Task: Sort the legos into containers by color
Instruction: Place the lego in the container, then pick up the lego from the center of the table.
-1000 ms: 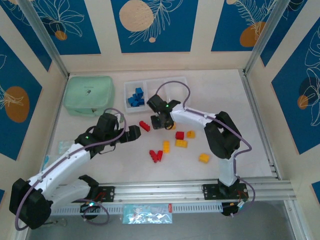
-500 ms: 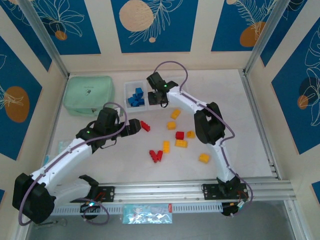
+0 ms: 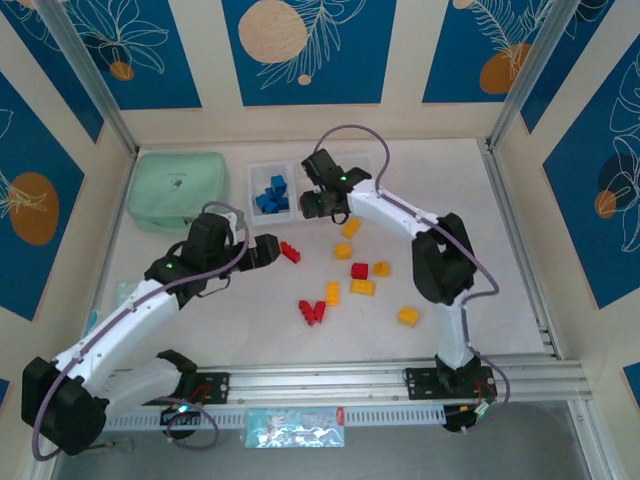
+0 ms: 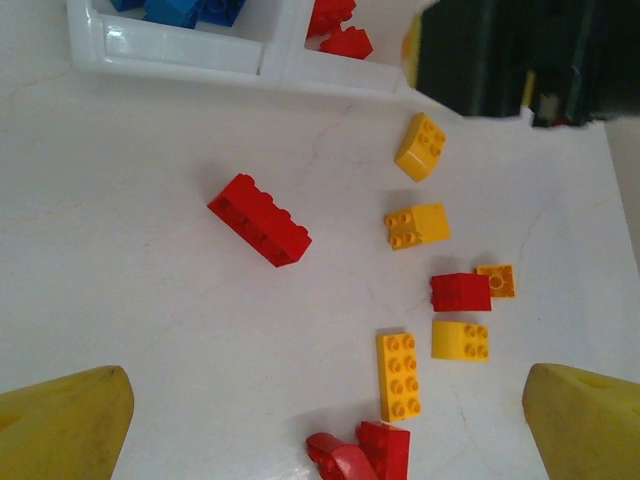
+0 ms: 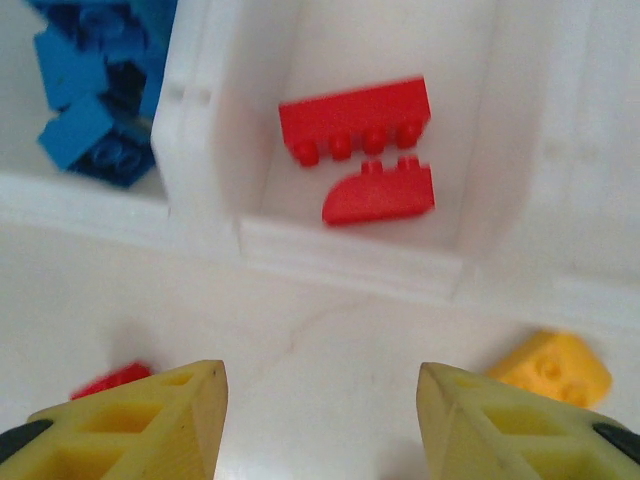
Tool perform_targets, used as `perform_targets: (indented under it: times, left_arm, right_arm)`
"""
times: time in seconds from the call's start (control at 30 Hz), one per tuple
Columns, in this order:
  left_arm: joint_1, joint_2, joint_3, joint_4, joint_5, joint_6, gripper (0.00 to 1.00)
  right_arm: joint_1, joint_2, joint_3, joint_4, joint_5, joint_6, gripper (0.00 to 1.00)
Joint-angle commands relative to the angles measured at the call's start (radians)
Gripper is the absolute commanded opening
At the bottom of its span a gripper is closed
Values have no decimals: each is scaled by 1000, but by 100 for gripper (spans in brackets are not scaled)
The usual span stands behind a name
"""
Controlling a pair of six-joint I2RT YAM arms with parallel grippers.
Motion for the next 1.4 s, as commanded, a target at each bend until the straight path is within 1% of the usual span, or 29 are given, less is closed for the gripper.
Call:
perform_targets:
  times: [0.0, 0.1, 0.2, 0.27, 0.4, 0.5, 0.6, 0.7, 1.03, 1.3, 1.37]
  left_arm:
    - [7, -51, -7, -50, 33, 21, 99]
    - [6, -101, -53, -57, 34, 7, 99]
    - [7, -149, -96, -82, 8, -10, 99]
    - [7, -177, -116, -98, -4, -20, 99]
    - [7, -228, -152, -116, -22, -42, 99]
    - [7, -256, -172, -129, -47, -61, 99]
    - [9, -282, -186, -131, -59, -79, 99]
    - [9, -295, -191, -132, -68, -81, 99]
    - [8, -287, -185, -150, -89, -74, 99]
    - [10, -276, -174, -146, -83, -68, 99]
    - [10, -274, -173, -143, -78, -65, 99]
  right_arm:
    - [24, -104, -114, 31, -50, 25, 55]
    - [69, -146, -203, 40, -61, 26, 57]
    - [115, -170, -292, 92, -122, 6, 59]
    - [145, -166, -321, 111, -128, 11, 60]
    - [190, -119, -335, 158, -154, 19, 64]
    - [216, -59, -300, 160, -117, 5, 64]
    - [219, -14, -261, 163, -93, 0, 63]
    - [219, 29, -218, 158, -61, -18, 61]
    - [218, 133, -101, 121, 27, -72, 47]
    - [221, 129, -88, 107, 31, -91, 33]
    - [224, 112, -96, 113, 36, -97, 32]
